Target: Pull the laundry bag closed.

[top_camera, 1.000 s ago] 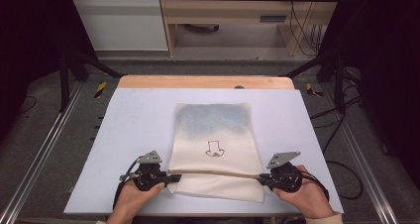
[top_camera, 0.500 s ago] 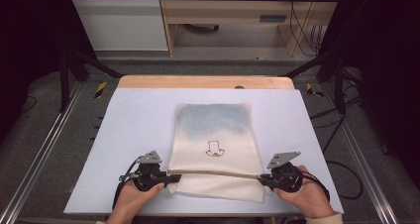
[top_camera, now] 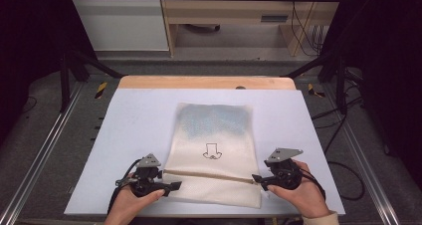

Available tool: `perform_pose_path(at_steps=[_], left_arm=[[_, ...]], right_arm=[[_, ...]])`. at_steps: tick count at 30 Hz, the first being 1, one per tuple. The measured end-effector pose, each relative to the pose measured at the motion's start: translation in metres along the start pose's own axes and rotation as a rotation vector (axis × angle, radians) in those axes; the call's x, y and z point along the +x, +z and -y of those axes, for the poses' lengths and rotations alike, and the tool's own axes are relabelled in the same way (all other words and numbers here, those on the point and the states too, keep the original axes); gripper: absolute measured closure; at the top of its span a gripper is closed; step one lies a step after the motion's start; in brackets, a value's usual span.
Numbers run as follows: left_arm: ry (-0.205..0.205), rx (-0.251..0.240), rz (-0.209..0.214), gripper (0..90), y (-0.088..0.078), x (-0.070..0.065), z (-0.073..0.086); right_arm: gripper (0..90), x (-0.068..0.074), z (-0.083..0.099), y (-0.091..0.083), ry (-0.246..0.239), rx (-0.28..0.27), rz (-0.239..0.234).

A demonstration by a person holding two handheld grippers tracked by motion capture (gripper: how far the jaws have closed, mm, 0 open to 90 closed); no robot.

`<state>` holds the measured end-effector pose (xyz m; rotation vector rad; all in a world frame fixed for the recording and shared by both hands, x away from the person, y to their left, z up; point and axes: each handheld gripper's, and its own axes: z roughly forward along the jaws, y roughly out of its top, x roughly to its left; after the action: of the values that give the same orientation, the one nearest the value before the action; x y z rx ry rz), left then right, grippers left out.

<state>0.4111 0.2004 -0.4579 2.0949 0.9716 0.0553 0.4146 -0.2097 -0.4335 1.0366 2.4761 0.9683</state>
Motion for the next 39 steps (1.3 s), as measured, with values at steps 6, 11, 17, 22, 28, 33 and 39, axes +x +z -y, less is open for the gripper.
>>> perform_pose_path(at_steps=[6, 11, 17, 22, 28, 33, 39], left_arm=[[-0.008, -0.043, -0.057, 16.5, -0.013, 0.003, -0.002], [0.005, -0.066, -0.127, 13.9, -0.024, 0.012, -0.004], [-0.001, -0.071, -0.195, 12.0, -0.036, 0.029, -0.002], [-0.004, -0.061, -0.245, 9.4, -0.045, 0.043, 0.001], [-0.018, -0.060, -0.301, 8.3, -0.058, 0.061, 0.005], [-0.013, -0.045, -0.333, 7.4, -0.065, 0.073, 0.009], [-0.025, -0.034, -0.369, 6.6, -0.071, 0.085, 0.013]], right_arm=[[17.8, -0.003, -0.003, -0.001, 0.042, -0.045, 0.063], [12.0, -0.012, -0.001, -0.003, 0.103, -0.058, 0.103], [7.7, -0.024, 0.004, -0.007, 0.148, -0.074, 0.146], [7.5, -0.032, 0.009, -0.012, 0.185, -0.096, 0.170], [7.3, -0.042, 0.016, -0.018, 0.220, -0.125, 0.203], [7.3, -0.049, 0.021, -0.022, 0.249, -0.134, 0.224], [6.9, -0.054, 0.027, -0.022, 0.263, -0.123, 0.232]])
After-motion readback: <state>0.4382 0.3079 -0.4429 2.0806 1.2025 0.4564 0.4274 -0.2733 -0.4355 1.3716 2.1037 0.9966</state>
